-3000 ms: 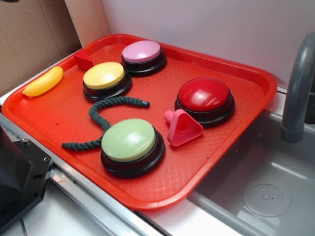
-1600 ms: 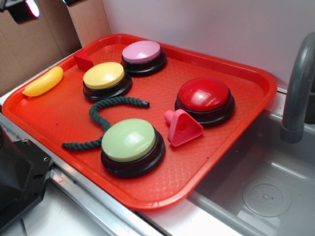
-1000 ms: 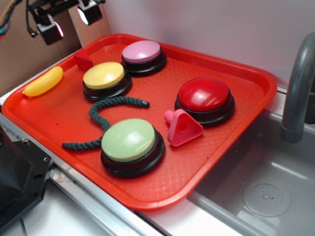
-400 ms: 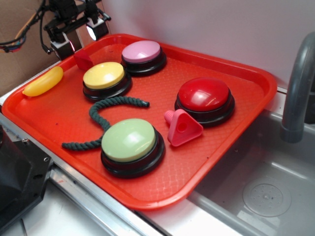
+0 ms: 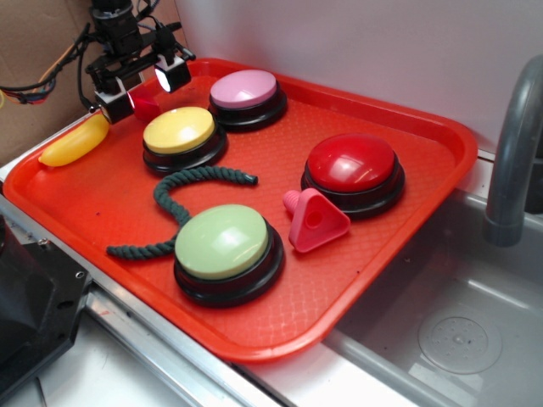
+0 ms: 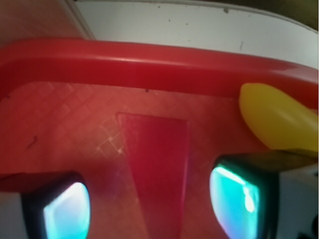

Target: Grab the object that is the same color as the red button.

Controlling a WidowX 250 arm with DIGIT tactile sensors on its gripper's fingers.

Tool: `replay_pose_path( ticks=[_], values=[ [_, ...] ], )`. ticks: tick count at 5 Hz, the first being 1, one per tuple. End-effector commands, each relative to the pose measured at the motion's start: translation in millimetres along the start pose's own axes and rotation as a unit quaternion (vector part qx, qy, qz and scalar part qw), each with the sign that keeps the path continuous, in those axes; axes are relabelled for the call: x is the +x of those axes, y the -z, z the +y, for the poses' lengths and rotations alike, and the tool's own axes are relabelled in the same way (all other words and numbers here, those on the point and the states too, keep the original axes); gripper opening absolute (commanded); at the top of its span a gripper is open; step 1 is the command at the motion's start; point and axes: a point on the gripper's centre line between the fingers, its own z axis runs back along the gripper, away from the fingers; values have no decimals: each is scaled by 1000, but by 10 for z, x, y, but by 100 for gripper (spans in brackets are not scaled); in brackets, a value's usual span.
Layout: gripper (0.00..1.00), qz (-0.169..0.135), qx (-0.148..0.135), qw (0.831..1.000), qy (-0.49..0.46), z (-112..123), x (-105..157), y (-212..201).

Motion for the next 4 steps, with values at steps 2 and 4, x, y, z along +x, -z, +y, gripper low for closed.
replay_pose_path(
  ticks=[2,4],
  values=[
    [0,-19,-27,999,-7,-14,82,-86],
    [0,-20,-67,994,87,5,46,-402]
  ],
)
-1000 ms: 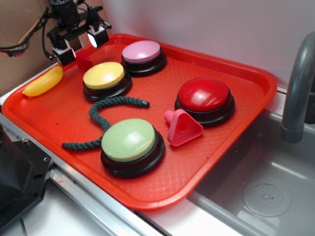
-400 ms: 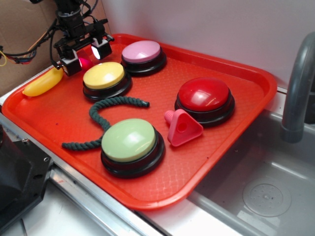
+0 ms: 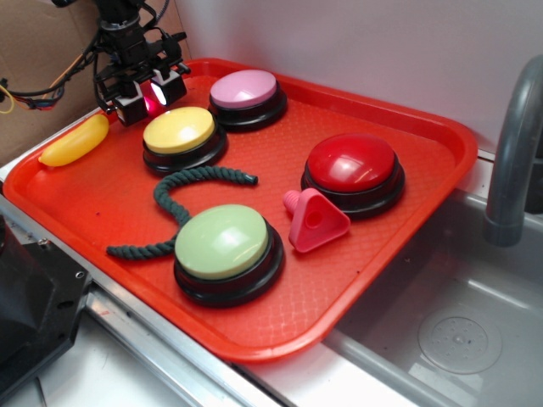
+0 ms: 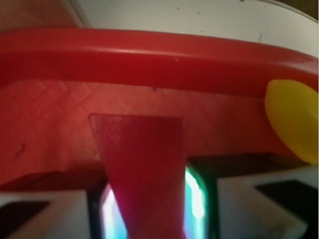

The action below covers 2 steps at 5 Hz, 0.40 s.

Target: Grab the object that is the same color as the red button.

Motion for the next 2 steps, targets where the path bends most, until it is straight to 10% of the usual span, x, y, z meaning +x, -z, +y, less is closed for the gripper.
replay_pose_path(
  ticks=[1,2],
  values=[
    [0,-20,-74,989,130,54,-47,-760],
    [0,5,-103,972,212,106,-213,-1042]
  ],
)
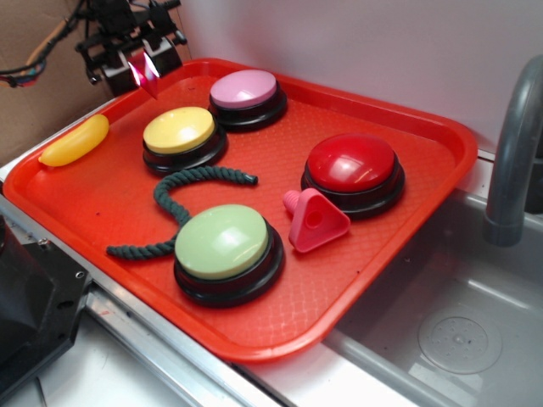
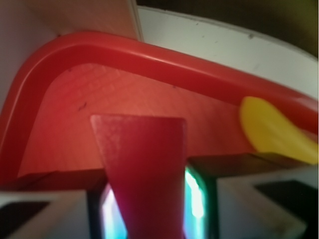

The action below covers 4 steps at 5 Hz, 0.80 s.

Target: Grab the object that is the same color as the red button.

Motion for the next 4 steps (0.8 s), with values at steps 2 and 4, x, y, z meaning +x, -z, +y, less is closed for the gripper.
replay_pose_path(
  ticks=[2,4],
  values=[
    [0,44,-60,969,234,63,-636,-796],
    [0,85,-23,913,397,105,-1090,-893]
  ],
)
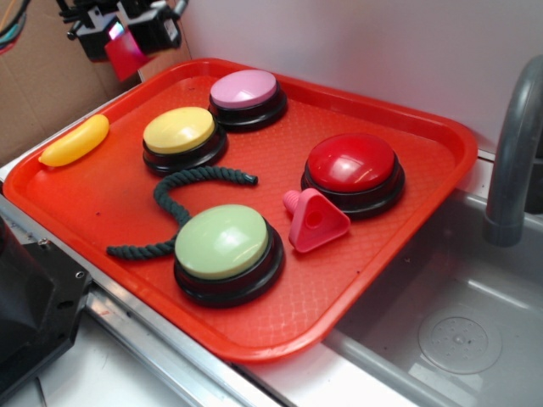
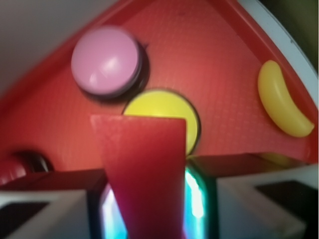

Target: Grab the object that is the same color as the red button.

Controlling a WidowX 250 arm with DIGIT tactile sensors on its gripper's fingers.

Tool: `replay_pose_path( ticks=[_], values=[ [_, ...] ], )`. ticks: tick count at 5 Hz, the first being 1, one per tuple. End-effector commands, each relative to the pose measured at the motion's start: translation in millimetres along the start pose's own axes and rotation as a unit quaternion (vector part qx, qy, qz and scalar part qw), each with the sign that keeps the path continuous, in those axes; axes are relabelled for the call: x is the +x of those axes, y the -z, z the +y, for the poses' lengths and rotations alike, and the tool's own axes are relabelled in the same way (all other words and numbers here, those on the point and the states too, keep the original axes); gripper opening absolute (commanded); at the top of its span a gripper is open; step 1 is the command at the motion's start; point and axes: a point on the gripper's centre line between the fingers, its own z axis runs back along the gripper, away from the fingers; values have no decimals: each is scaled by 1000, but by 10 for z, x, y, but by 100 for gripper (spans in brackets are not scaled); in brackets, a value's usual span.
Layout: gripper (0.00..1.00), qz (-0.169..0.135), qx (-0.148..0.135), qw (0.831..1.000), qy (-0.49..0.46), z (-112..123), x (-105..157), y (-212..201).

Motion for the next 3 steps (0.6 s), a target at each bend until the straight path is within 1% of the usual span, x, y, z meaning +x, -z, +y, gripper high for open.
replay_pose_path(
  ticks=[1,2,3],
  values=[
    [0,-2,33,992,118,35,-197,-120],
    [0,-20,51,990,128,12,-238,-71],
    [0,-7,63,987,146,11,-201,-96]
  ],
)
